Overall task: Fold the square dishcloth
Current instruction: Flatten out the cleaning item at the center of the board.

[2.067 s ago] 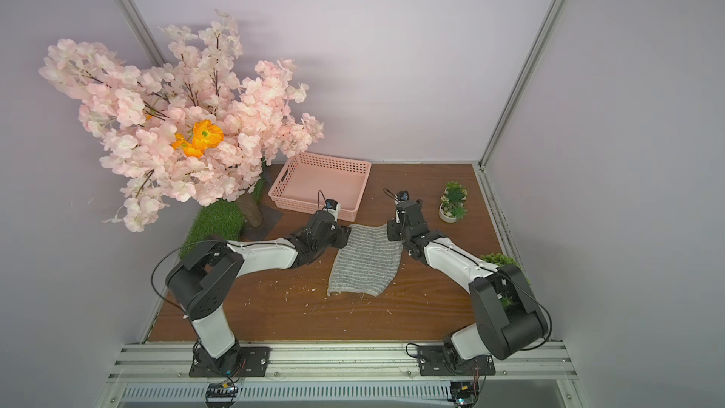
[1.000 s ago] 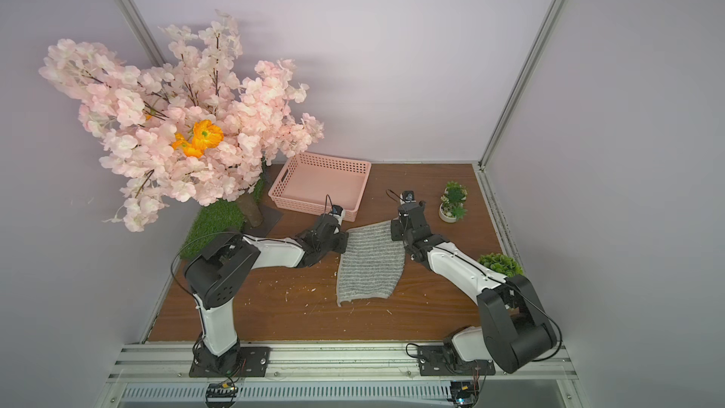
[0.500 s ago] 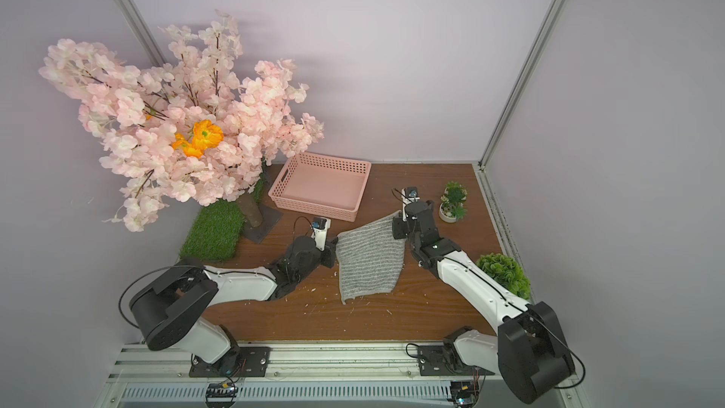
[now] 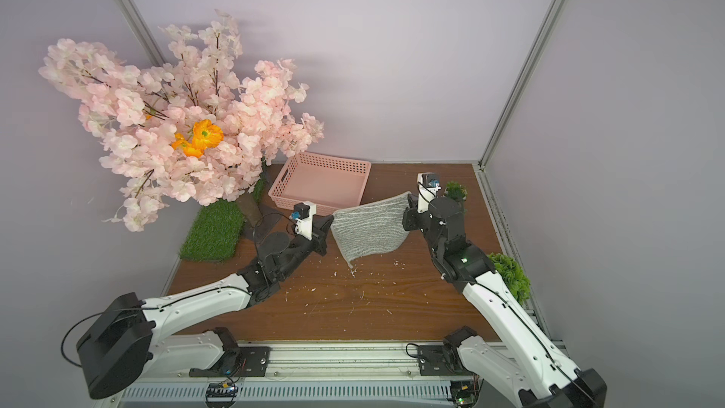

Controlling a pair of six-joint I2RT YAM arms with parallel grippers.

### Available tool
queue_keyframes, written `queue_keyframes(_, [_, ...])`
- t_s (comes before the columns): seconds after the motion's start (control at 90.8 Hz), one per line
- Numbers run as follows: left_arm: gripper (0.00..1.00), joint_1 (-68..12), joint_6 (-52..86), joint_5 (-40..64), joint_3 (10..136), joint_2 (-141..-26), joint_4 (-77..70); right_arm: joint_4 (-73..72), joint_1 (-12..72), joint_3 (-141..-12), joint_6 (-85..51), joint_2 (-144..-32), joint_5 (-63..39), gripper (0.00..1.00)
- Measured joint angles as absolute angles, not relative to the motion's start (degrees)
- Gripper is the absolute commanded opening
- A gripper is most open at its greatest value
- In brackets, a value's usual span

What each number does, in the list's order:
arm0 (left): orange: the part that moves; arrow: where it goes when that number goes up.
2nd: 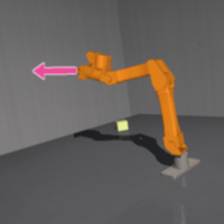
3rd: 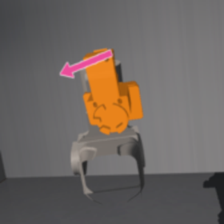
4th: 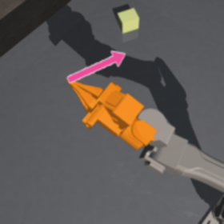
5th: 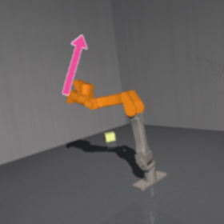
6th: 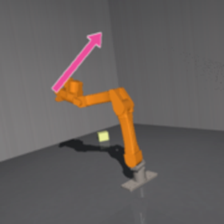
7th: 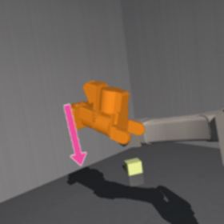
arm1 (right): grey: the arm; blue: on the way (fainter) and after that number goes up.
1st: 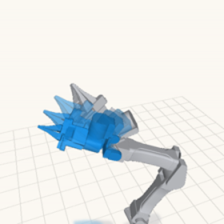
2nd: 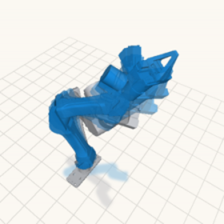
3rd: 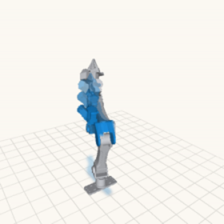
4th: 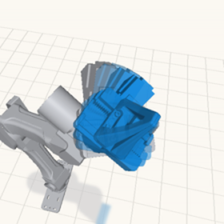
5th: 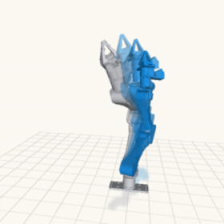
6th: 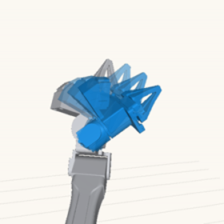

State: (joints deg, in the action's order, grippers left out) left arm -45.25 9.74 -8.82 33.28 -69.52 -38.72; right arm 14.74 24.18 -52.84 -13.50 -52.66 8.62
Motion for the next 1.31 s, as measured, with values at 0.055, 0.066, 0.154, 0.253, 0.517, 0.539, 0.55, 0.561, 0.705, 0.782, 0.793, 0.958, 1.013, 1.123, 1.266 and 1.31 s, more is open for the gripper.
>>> queue_keyframes(0.055, [0.0, -45.45, 9.76, -8.23, 33.61, -68.2, -37.41, 16.86, 24.27, -54.22, -13.54, -51.59, 8.01, 0.0])
queue_keyframes(0.066, [0.0, -45.47, 9.74, -8.12, 33.69, -68.03, -37.12, 17.37, 24.27, -54.5, -13.56, -51.48, 7.88, 0.0])
queue_keyframes(0.154, [0.0, -45.56, 9.82, -7.14, 34.59, -65.87, -34.22, 21.45, 24.43, -57.34, -13.96, -50.15, 6.76, 0.0])
queue_keyframes(0.253, [0.0, -45.98, 10.13, -5.69, 35.88, -63.33, -30.89, 26.46, 24.43, -60.93, -14.55, -48.6, 5.21, 0.0])
queue_keyframes(0.517, [0.0, -47.94, 12.62, -2.59, 36.95, -58.17, -25.23, 39.46, 24.43, -68.14, -17.74, -44.91, 2.07, 0.0])
queue_keyframes(0.539, [0.0, -48.47, 12.93, -2.61, 36.97, -57.98, -24.77, 40.6, 24.45, -68.6, -18.15, -44.77, 2.07, 0.0])
queue_keyframes(0.55, [0.0, -48.66, 13.19, -2.61, 36.97, -57.91, -24.58, 41.17, 24.47, -68.82, -18.41, -44.71, 2.09, 0.0])
queue_keyframes(0.561, [0.01, -48.9, 13.37, -2.68, 36.95, -57.87, -24.36, 42.0, 24.47, -69.12, -18.74, -44.58, 2.2, 0.0])
queue_keyframes(0.705, [0.0, -52.1, 16.75, -3.16, 36.95, -58.22, -21.54, 50.37, 24.51, -72.07, -21.89, -45.06, 4.54, 0.0])
queue_keyframes(0.782, [0.0, -52.8, 18.52, -3.84, 36.82, -59.02, -20.88, 53.25, 24.53, -72.29, -23.11, -45.78, 6.02, 0.0])
queue_keyframes(0.793, [0.01, -52.8, 18.68, -4.05, 36.75, -59.16, -20.88, 53.41, 24.53, -72.14, -23.24, -46.02, 6.26, 0.0])
queue_keyframes(0.958, [0.0, -52.47, 20.14, -8.1, 35.03, -62.33, -20.86, 51.72, 24.47, -65.01, -23.83, -53.19, 10.33, 0.0])
queue_keyframes(1.013, [0.0, -51.37, 20.1, -8.47, 34.7, -64.66, -21.15, 49.8, 24.36, -62.37, -23.81, -56.93, 11.62, 0.0])
queue_keyframes(1.123, [0.0, -47.51, 19.0, -8.43, 34.7, -71.59, -23.88, 43.24, 23.49, -57.87, -23.73, -65.12, 12.69, 0.0])
queue_keyframes(1.266, [0.0, -44.45, 15.79, -8.38, 35.07, -79.83, -27.64, 32.53, 21.87, -55.99, -23.77, -72.86, 12.45, 0.0])
queue_keyframes(1.31, [0.0, -43.55, 14.92, -8.36, 35.48, -81.78, -28.86, 28.8, 21.56, -55.99, -23.79, -75.48, 12.58, 0.0])
